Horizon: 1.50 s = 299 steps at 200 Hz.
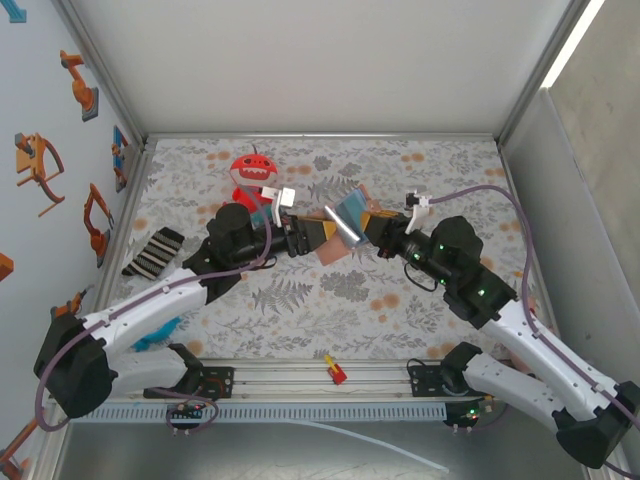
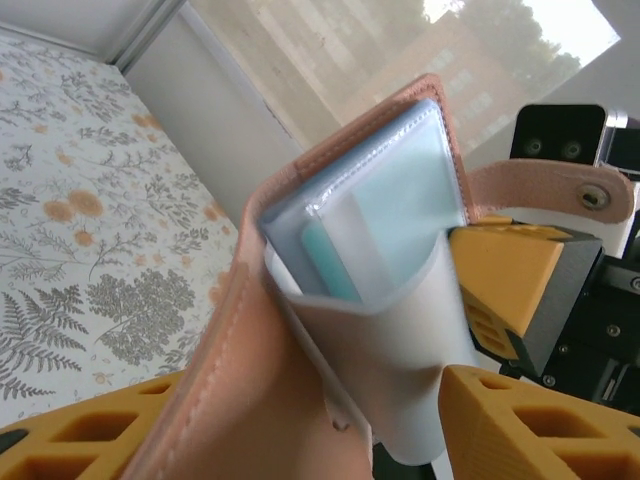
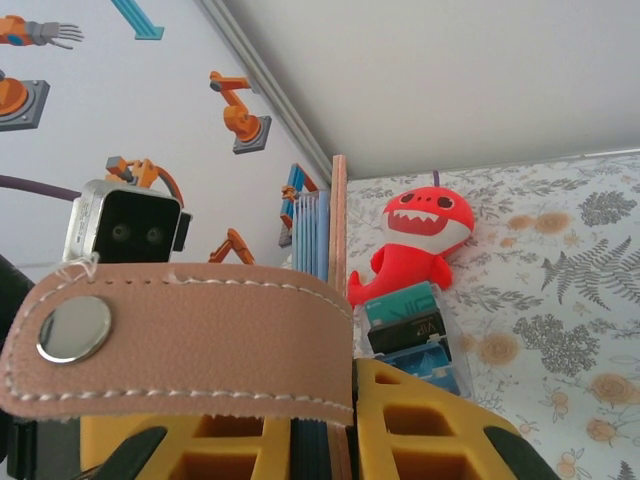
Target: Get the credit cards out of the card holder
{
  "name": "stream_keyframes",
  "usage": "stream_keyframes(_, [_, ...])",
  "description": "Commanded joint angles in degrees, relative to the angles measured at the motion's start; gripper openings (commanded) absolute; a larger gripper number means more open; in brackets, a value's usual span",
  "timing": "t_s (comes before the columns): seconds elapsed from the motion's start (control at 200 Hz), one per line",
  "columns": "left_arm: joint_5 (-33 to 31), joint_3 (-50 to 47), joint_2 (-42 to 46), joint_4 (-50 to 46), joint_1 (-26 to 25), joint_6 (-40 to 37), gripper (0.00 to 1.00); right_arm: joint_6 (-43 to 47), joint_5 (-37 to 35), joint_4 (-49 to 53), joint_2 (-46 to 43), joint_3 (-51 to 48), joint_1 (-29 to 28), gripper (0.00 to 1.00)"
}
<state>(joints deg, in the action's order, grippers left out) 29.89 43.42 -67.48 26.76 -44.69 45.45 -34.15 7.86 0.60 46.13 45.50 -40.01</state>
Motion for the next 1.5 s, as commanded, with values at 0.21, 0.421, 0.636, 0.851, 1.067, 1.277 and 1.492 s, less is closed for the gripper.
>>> stream_keyframes(0.21, [2.0, 0.5, -1.9, 7.1, -0.6, 2.6, 0.99, 1.9, 0.6, -3.6, 0.8, 0.4, -0.4, 0.00])
stream_keyframes(0.421, [2.2, 1.2, -2.8, 7.3, -0.7, 3.1, 0.98, 3.2, 0.0, -1.6, 1.2, 1.3, -0.3, 0.00])
stream_keyframes(0.636, [0.9, 1.4, -2.8, 4.1, -0.8, 2.7, 0.83, 3.6, 0.2, -1.5, 1.2, 1.4, -0.3, 0.00])
stream_keyframes(0.851, [-0.4, 1.7, -2.2, 0.7, -0.8, 1.6, 0.56, 4.2, 0.3, -0.9, 0.9, 1.3, -0.3, 0.00])
stream_keyframes(1.067, [-1.4, 1.4, -1.4, -1.9, -0.7, 0.4, 0.31, 3.6, 0.1, 0.7, 0.6, 1.9, -0.3, 0.00])
stream_keyframes(1.277, [-1.2, 2.3, -2.1, -2.1, -0.7, -1.3, 0.10, -0.2, 3.0, 1.1, 1.4, 2.1, -0.3, 0.03])
stream_keyframes(1.492, [0.5, 2.8, -1.9, -2.0, -0.7, -4.7, 0.08, -4.5, 6.0, 1.4, 0.8, 2.1, -0.3, 0.15])
